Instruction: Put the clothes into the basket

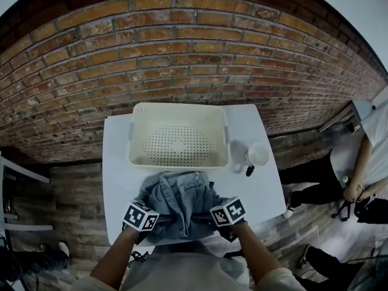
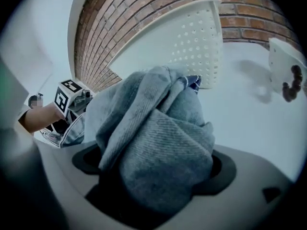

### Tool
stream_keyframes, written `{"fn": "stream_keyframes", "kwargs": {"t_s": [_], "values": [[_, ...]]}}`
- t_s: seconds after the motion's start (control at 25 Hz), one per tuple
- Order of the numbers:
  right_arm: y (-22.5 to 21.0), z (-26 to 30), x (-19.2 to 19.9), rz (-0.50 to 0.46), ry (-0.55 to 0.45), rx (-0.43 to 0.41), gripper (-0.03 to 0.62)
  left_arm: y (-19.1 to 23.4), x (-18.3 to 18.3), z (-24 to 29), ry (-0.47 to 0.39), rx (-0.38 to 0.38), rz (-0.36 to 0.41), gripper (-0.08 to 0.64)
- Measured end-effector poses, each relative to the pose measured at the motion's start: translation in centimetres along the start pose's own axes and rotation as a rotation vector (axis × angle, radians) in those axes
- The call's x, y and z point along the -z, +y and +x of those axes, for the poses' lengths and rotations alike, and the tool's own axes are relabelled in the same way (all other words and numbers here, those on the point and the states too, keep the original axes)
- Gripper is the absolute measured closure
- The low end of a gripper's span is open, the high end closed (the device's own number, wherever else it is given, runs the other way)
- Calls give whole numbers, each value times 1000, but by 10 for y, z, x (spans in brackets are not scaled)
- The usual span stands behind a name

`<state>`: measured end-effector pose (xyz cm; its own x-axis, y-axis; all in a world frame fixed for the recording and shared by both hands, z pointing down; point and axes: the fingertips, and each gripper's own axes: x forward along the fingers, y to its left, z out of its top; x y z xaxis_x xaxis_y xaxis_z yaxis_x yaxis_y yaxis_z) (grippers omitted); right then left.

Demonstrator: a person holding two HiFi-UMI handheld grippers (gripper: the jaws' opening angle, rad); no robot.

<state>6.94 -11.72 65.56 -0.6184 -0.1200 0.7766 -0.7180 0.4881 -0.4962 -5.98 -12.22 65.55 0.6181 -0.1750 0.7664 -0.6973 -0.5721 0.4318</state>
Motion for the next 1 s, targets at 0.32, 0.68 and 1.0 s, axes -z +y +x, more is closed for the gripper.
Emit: {"fn": "stream_keyframes", "kwargs": {"t_s": [0.32, 0.68, 1.0], "values": [[14, -3, -6, -55, -9, -19, 164, -31, 2, 0, -8, 175, -42, 214], [30, -27, -2, -109, -41, 3, 233, -52, 3, -15, 12, 174, -50, 296], [58, -64, -14, -157, -111, 52, 233, -75, -14, -53, -35, 133, 35, 304]]}}
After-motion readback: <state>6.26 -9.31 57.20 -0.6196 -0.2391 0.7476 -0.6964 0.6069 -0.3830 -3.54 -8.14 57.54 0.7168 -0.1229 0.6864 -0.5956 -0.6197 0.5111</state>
